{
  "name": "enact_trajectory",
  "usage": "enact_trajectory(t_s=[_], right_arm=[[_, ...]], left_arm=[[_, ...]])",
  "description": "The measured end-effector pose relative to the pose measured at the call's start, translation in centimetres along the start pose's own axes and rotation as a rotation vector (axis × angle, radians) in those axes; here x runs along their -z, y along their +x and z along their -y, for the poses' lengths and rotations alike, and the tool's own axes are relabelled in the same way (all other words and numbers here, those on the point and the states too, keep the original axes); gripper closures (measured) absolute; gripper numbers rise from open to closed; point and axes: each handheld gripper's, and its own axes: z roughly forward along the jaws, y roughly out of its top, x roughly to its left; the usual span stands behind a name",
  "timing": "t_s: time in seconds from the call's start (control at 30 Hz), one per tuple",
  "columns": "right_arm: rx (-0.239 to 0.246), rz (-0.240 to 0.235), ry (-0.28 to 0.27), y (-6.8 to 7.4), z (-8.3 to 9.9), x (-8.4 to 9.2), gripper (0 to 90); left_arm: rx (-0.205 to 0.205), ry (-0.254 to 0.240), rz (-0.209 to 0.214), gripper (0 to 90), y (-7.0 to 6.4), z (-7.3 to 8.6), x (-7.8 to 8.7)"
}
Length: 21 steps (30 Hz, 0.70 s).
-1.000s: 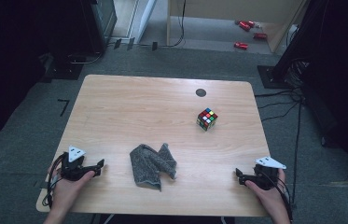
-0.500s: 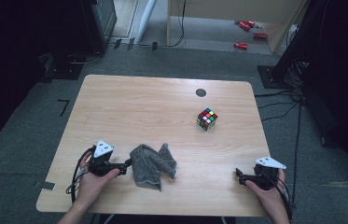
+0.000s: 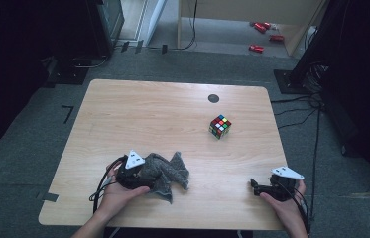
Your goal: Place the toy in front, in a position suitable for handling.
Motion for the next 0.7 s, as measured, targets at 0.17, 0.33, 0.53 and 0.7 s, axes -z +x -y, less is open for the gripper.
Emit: enact_trajectory(t_s=[0.17,0.33,0.53,0.7], right_arm=[[-0.007,0.001,0.006,0.0,-0.2,0.0,0.0],[0.003,-0.018,-0.026,0.7,-1.0,0.2,0.0],[0.027,-0.038,-0.070,2.0,-2.8,0.3,0.0],[0.042,-0.047,-0.084,2.7,-3.9,0.1,0.0]], left_arm=[[-0.040,-0.006,0.011,64.6,0.5,0.5,0.0],[-0.046,-0.052,0.008,75.7,1.3,0.7,0.9],[-0.040,-0.032,-0.036,75.7,3.0,1.1,1.7],[0.006,-0.028,-0.074,73.4,4.3,1.8,2.3]])
